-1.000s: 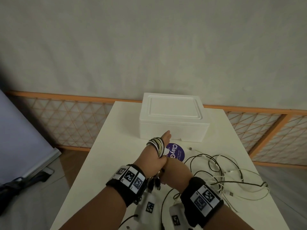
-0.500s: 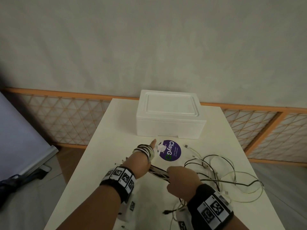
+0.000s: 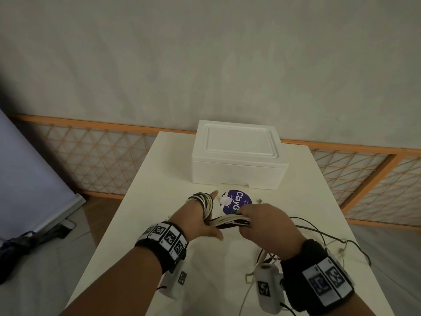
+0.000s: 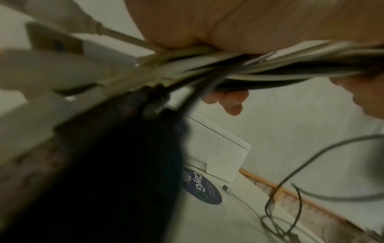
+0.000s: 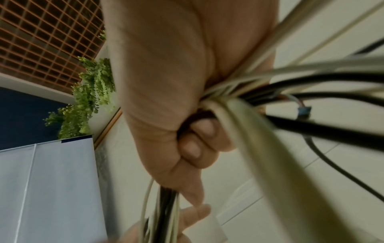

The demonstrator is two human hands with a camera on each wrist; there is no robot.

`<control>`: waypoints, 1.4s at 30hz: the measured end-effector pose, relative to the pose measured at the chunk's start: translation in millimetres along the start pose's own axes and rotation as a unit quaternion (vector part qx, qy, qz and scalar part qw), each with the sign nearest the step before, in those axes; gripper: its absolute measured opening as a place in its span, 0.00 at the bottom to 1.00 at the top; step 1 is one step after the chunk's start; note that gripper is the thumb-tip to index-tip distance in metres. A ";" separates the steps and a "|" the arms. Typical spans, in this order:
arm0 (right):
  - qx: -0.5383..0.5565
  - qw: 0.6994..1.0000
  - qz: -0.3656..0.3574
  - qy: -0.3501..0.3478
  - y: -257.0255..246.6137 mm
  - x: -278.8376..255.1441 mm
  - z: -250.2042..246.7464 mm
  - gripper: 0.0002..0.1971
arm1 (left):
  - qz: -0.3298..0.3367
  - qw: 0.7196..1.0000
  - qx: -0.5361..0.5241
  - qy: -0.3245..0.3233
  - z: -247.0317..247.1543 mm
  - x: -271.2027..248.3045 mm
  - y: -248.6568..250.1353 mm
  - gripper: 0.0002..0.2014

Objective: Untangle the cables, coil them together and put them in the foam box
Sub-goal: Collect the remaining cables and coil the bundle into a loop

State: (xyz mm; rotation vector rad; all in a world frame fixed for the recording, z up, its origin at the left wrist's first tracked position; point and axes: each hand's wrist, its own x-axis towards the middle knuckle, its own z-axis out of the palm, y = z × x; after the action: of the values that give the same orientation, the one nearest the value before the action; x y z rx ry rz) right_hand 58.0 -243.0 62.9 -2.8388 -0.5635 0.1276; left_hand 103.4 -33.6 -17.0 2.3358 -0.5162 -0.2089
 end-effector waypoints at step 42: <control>0.249 0.955 0.158 -0.005 12.5 32.5 53.4 0.16 | 0.050 0.907 0.393 0.144 -43.3 -6.3 56.9 0.14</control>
State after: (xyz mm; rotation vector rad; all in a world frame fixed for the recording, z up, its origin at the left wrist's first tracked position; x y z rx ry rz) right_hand 85.4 -229.8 6.9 -2.4052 -0.0532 0.2944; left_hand 93.0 -41.3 53.5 3.0270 -0.6493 0.4819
